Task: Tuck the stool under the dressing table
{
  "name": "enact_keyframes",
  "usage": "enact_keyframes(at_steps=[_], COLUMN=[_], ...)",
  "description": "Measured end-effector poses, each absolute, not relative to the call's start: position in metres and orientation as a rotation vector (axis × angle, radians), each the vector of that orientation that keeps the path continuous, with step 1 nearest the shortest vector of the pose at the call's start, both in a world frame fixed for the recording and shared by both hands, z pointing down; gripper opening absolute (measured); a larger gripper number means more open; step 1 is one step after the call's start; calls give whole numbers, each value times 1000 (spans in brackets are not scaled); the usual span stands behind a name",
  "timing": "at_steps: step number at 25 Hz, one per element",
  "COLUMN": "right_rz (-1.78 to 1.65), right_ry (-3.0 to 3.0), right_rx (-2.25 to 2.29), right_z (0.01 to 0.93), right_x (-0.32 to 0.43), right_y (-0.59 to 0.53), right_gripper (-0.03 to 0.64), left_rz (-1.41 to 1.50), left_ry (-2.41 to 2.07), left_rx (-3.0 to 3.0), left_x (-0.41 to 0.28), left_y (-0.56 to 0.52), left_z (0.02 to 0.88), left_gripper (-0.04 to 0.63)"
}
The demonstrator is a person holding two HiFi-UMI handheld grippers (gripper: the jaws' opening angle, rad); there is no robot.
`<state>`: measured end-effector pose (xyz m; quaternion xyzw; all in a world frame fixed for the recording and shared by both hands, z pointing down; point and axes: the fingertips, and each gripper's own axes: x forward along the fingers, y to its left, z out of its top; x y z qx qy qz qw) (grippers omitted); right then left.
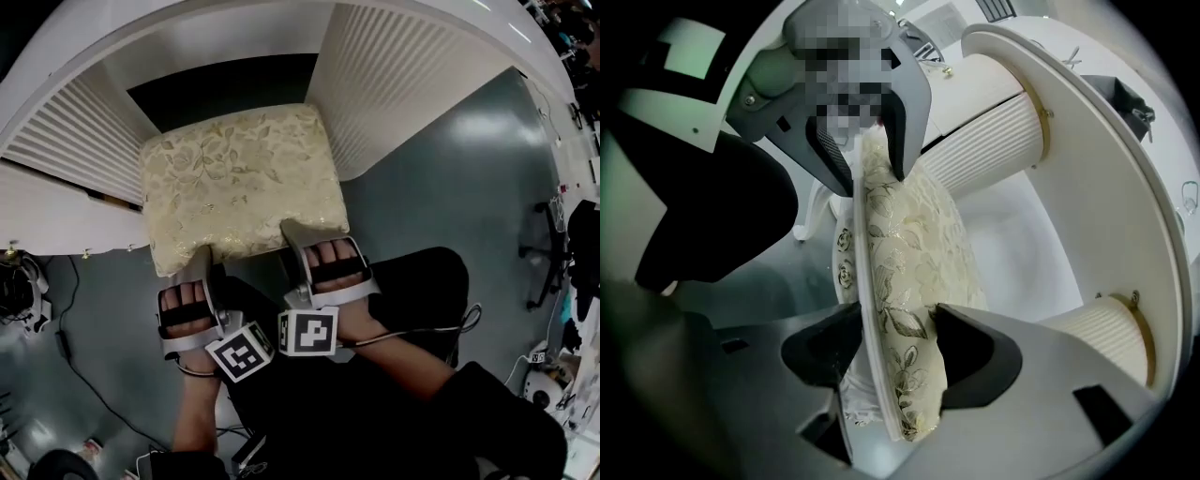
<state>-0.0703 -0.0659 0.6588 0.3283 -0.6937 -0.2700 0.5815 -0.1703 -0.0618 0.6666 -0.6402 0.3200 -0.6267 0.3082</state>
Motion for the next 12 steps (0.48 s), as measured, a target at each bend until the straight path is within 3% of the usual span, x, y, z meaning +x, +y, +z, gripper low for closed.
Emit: enact_keyframes(at_steps=[12], right_rz=[-644], right_ry=[-1611], right_rx=[835], right_z=[663], right_x=[-69], right_y=[-69], right_gripper=[229], left_rz=[-1615], left_ry=[854], left_rx=[-1695], left_x=[-166], left_y=[-67], left_z=[667], left_gripper=[213])
